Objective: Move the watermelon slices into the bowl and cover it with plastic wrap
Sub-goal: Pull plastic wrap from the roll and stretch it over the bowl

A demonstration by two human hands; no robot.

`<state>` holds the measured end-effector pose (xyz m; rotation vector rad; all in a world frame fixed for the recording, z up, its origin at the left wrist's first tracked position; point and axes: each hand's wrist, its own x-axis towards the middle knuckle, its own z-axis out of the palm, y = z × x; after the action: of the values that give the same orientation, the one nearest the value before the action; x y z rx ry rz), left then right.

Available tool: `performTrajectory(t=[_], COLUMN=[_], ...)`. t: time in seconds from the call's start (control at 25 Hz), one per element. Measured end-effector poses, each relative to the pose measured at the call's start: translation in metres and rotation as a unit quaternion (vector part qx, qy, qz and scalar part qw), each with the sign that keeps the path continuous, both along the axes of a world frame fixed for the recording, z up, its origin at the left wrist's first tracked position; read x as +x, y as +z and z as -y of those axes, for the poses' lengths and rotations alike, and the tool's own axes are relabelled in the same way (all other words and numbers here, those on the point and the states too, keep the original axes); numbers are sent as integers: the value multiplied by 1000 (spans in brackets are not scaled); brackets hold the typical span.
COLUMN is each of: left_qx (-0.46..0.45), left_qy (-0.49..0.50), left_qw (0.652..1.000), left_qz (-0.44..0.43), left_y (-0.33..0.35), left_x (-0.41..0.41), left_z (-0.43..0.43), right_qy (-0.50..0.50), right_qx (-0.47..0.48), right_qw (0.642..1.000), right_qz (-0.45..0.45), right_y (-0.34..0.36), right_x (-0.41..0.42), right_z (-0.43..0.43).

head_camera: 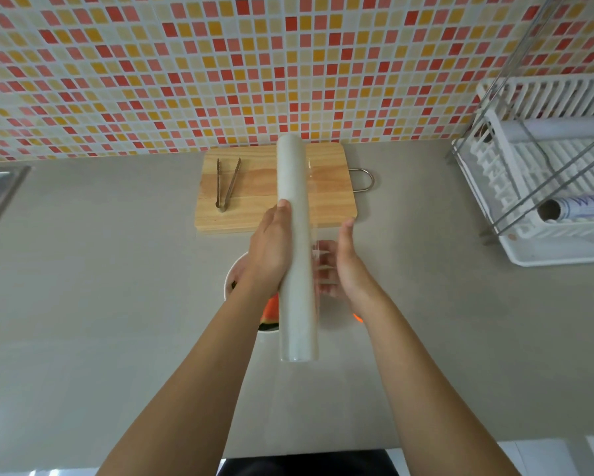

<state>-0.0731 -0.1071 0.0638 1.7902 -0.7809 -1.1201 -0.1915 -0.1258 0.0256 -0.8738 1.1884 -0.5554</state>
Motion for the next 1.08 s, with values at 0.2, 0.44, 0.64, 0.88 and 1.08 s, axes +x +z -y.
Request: performTrajectory(t=[0.2, 0.44, 0.64, 0.88, 1.08], left_qx=[21, 25, 22, 46, 40], left_qy=[16, 22, 32, 45, 33], left_qw=[1000, 999, 995, 996, 987], left_qz=[11, 30, 87, 65, 155], left_y=[0, -12, -19, -20, -22], left_x=[-1, 9, 11, 8, 4], left_z=[-2, -11, -12, -18, -23], right_qy=[-55, -88, -80, -72, -42], right_qx=[-43, -148, -224, -142, -206], right_qw=[997, 980, 948, 972, 950], right_qz=[-8, -103, -211, -173, -232], right_y=[2, -10, -23, -31, -40], right_x=[18, 19, 15, 8, 9], right_z=[15, 16, 9, 17, 14])
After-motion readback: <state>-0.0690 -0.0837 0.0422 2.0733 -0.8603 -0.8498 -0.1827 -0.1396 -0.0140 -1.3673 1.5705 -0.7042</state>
